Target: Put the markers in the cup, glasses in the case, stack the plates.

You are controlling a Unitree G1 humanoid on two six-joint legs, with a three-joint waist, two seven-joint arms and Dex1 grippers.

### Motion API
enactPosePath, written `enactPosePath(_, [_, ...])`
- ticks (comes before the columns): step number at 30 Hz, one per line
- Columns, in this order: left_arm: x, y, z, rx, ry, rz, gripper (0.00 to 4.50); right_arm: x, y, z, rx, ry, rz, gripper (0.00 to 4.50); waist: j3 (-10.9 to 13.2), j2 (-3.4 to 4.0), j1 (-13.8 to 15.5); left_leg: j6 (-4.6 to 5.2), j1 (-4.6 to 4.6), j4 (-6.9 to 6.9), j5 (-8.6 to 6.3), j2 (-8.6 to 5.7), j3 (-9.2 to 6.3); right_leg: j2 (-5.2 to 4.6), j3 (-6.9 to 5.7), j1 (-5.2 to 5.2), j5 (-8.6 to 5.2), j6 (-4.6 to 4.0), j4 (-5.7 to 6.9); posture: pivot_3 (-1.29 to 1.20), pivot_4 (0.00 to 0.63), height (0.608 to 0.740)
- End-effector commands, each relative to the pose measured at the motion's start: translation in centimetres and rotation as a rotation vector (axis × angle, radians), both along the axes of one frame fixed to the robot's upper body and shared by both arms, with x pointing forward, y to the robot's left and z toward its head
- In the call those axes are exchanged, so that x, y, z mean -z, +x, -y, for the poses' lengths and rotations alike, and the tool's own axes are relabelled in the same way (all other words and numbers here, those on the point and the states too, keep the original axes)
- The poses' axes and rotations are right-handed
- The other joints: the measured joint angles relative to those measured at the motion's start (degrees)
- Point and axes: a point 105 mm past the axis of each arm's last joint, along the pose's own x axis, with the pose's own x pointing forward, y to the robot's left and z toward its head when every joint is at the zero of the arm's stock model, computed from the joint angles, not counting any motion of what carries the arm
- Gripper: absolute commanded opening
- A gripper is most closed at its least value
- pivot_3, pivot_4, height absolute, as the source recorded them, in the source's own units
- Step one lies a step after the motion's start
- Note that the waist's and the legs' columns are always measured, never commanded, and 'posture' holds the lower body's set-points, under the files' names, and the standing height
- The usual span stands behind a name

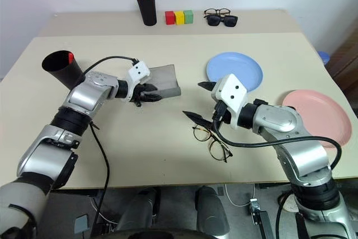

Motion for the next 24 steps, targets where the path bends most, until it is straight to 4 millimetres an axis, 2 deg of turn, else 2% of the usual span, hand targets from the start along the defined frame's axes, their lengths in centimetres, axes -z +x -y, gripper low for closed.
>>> enactPosePath(1, [-1.0, -0.5, 0.0, 0.096, 0.037, 0.056, 0.06, -1.0, -0.3, 0.7, 0.039, -0.007, 0.040, 4.50, 0.0, 0.00, 0.0, 0.00, -0.01, 0.00, 0.00, 0.00, 0.00, 0.00, 0.00, 0.00, 0.00, 0.00, 0.00, 0.00, 0.150, 0.740])
enactPosePath(4, [-0.7, -2.9, 0.0, 0.303, 0.097, 0.117, 0.06, -0.6, -0.3, 1.7, 0.079, -0.028, 0.003, 4.50, 0.0, 0.01, -0.1, 0.00, -0.01, -0.03, 0.00, 0.00, 0.00, 0.00, 0.01, -0.03, 0.00, 0.00, -0.01, 0.00, 0.150, 0.740])
enactPosePath(6, [-0.5, -3.5, -0.3, 0.334, 0.126, 0.115, 0.06, 0.0, -0.6, 2.4, 0.090, -0.043, -0.049, 4.50, 0.0, 0.01, 0.1, 0.00, -0.01, -0.05, 0.00, 0.01, 0.00, 0.00, 0.01, -0.04, 0.00, -0.02, -0.01, 0.00, 0.150, 0.740])
enactPosePath(9, [-0.5, -4.6, -0.4, 0.398, 0.173, 0.136, 0.06, 1.8, -2.1, 3.1, 0.070, -0.085, -0.174, 4.50, 0.0, 0.00, 0.7, 0.00, -0.06, 0.00, 0.00, 0.01, -0.01, -0.01, 0.00, -0.02, 0.00, -0.02, -0.02, 0.00, 0.150, 0.740])
enactPosePath(12, [-1.0, -6.9, 0.2, 0.463, 0.136, 0.071, 0.06, 4.4, -3.3, 4.0, 0.089, -0.152, -0.311, 4.50, 0.0, 0.01, 1.4, 0.05, -0.07, 0.04, -0.03, 0.00, 0.02, -0.02, 0.01, 0.00, 0.00, -0.01, -0.06, 0.00, 0.150, 0.740])
enactPosePath(15, [-0.7, -8.3, 0.5, 0.495, 0.146, 0.039, 0.88, 6.2, -4.1, 4.5, 0.120, -0.186, -0.400, 4.50, 0.0, 0.00, 1.5, 0.08, -0.07, 0.06, -0.05, 0.00, 0.03, -0.03, 0.01, 0.03, 0.00, -0.01, -0.07, 0.00, 0.150, 0.740])
enactPosePath(19, [-0.3, -8.2, 0.7, 0.479, 0.172, 0.084, 2.78, 6.6, -4.1, 4.4, 0.149, -0.153, -0.447, 4.50, 0.0, 0.01, 1.3, 0.09, -0.02, 0.08, -0.05, 0.02, 0.03, -0.01, 0.02, 0.04, -0.01, -0.01, -0.05, 0.00, 0.150, 0.740])
enactPosePath(24, [-1.9, -7.6, 0.7, 0.403, 0.076, 0.133, 2.78, 7.4, -3.3, 4.7, 0.217, -0.134, -0.502, 4.50, 0.0, 0.00, 1.4, 0.09, -0.03, 0.09, -0.05, 0.02, 0.03, -0.01, 0.01, 0.05, -0.01, -0.01, -0.06, 0.00, 0.150, 0.740])
